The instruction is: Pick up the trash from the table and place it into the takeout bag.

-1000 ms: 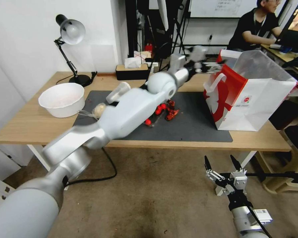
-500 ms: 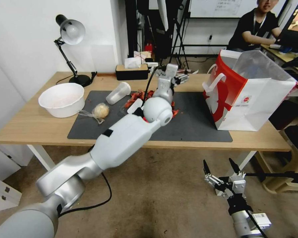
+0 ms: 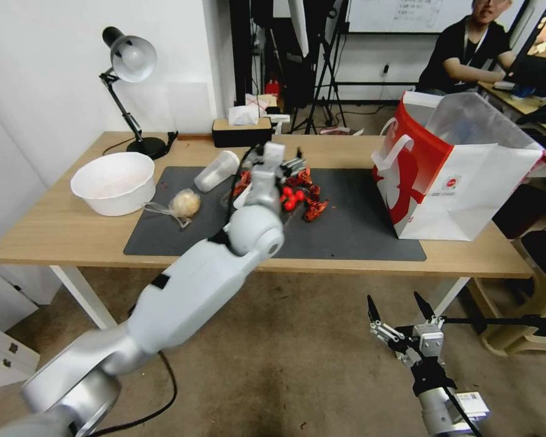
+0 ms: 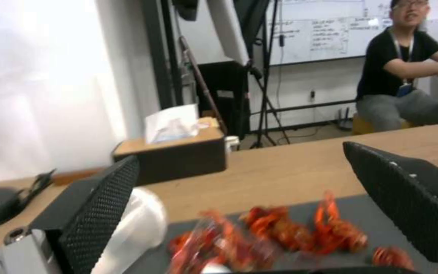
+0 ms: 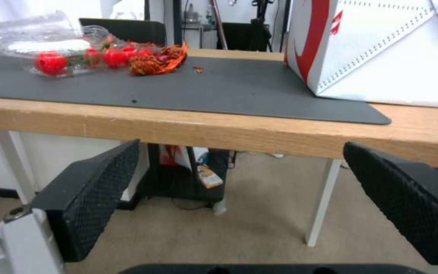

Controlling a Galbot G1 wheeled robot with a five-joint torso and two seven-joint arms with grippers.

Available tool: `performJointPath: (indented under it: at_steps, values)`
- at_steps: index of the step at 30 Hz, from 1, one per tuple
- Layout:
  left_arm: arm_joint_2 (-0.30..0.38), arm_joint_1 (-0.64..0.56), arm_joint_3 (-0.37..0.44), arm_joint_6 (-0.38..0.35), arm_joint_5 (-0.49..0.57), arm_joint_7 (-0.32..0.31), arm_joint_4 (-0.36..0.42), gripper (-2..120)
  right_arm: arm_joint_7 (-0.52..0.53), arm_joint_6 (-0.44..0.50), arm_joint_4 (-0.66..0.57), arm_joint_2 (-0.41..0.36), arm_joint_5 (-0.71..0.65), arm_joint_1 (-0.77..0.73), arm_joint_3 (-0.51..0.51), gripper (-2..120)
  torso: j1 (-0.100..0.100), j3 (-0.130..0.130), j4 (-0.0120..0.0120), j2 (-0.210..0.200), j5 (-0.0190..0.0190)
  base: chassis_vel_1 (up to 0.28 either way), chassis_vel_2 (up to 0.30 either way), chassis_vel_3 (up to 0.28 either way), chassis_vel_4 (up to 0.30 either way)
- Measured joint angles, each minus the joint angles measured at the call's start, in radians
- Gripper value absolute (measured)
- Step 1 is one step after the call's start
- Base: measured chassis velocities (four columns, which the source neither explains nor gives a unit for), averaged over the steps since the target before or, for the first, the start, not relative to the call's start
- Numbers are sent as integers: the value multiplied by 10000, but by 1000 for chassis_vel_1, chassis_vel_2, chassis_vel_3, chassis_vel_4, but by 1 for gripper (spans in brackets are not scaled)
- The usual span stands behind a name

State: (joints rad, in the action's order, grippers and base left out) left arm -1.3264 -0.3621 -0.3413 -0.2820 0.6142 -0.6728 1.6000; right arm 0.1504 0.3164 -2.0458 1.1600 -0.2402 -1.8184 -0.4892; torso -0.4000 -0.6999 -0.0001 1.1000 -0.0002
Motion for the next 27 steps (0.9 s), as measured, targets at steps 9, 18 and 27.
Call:
performJointPath:
  at_steps: [9,18,27]
  values:
    - [1646,-2565,1702,16,-390,272,2155,100,10,-112,48,-20,-9,116,102,100,1,0,-1,0,0,0,0,0,0]
    - [2029,-5236,3620,337,-1243,732,3426,100,15,-170,60,-32,-35,216,109,100,0,0,1,1,1,0,0,0,0]
    - [2087,-7935,4824,1141,-2114,1051,4324,100,20,-191,-13,-67,-61,244,121,100,1,0,0,0,2,0,0,0,0]
